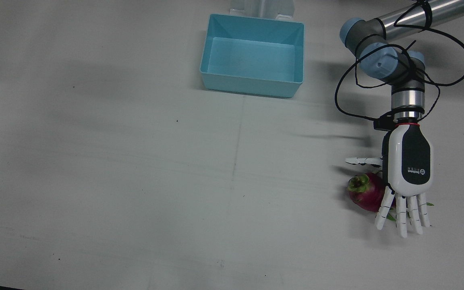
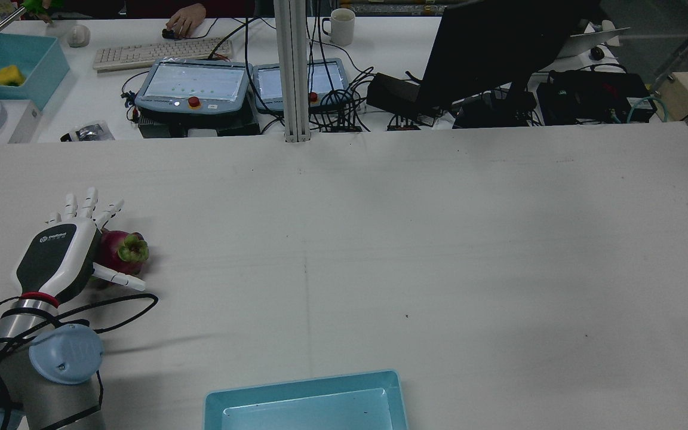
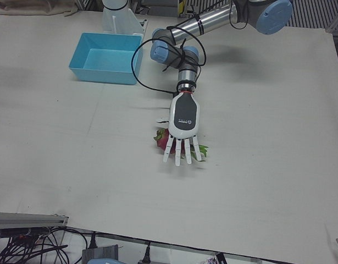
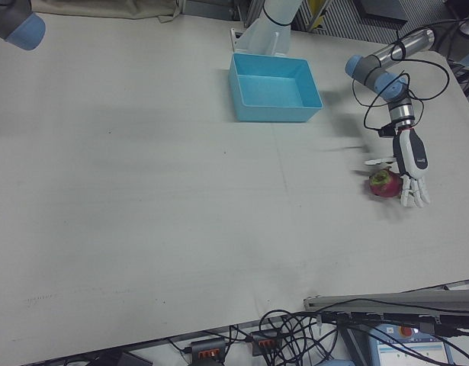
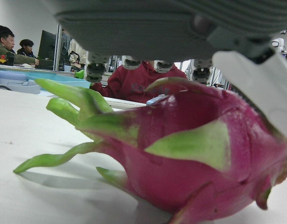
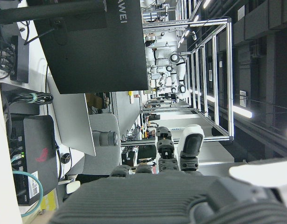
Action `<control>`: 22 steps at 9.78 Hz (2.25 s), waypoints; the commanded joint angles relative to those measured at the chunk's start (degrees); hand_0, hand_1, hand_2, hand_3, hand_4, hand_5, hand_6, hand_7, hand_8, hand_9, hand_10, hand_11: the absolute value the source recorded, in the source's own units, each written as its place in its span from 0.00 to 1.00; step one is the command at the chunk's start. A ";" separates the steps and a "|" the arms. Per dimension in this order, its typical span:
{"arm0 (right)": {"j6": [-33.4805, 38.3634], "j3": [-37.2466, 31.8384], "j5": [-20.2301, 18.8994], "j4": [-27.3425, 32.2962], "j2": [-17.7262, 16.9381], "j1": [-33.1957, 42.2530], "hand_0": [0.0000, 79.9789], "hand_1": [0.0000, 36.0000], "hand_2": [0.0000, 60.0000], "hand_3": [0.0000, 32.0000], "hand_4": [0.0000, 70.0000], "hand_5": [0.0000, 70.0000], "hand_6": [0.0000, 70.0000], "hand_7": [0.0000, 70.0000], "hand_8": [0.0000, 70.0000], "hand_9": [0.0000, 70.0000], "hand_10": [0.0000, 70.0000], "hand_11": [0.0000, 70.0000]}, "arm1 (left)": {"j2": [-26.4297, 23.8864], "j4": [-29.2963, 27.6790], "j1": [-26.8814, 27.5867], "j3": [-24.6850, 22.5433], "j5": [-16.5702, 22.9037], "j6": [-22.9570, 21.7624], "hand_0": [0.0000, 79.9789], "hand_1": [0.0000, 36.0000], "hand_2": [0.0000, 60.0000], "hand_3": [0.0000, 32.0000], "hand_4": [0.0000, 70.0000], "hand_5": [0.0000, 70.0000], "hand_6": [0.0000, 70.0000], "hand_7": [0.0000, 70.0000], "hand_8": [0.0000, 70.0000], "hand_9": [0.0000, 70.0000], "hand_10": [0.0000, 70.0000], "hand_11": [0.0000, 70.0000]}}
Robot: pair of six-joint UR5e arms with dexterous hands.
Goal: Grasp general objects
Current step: 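Close the left hand's fingers around the dragon fruit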
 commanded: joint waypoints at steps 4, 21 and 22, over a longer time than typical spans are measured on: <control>-0.09 0.21 0.04 0.00 -0.07 0.09 0.00 0.00 0.00 0.00 0.00 0.00 0.00 0.00 0.00 0.00 0.00 0.00 | -0.70 -1.75 0.09 1.75 -0.06 0.24 0.64 0.57 0.07 0.32 0.00 0.07 0.00 0.02 0.02 0.00 0.00 0.00; -0.09 0.21 -0.05 0.00 -0.07 0.09 0.00 0.00 0.00 0.00 0.00 0.00 0.00 0.00 0.00 0.00 0.00 0.00 | -0.88 -3.51 0.18 4.13 -1.20 0.42 0.77 0.76 0.03 0.00 0.00 0.00 0.00 0.10 0.05 0.00 0.00 0.03; -0.09 0.21 0.04 0.00 -0.07 0.09 0.00 0.00 0.00 0.00 0.00 0.00 0.00 0.00 0.00 0.00 0.00 0.00 | -0.88 -3.51 0.10 4.13 -1.29 0.33 0.75 0.75 0.11 0.00 0.00 0.01 0.00 0.11 0.06 0.00 0.01 0.05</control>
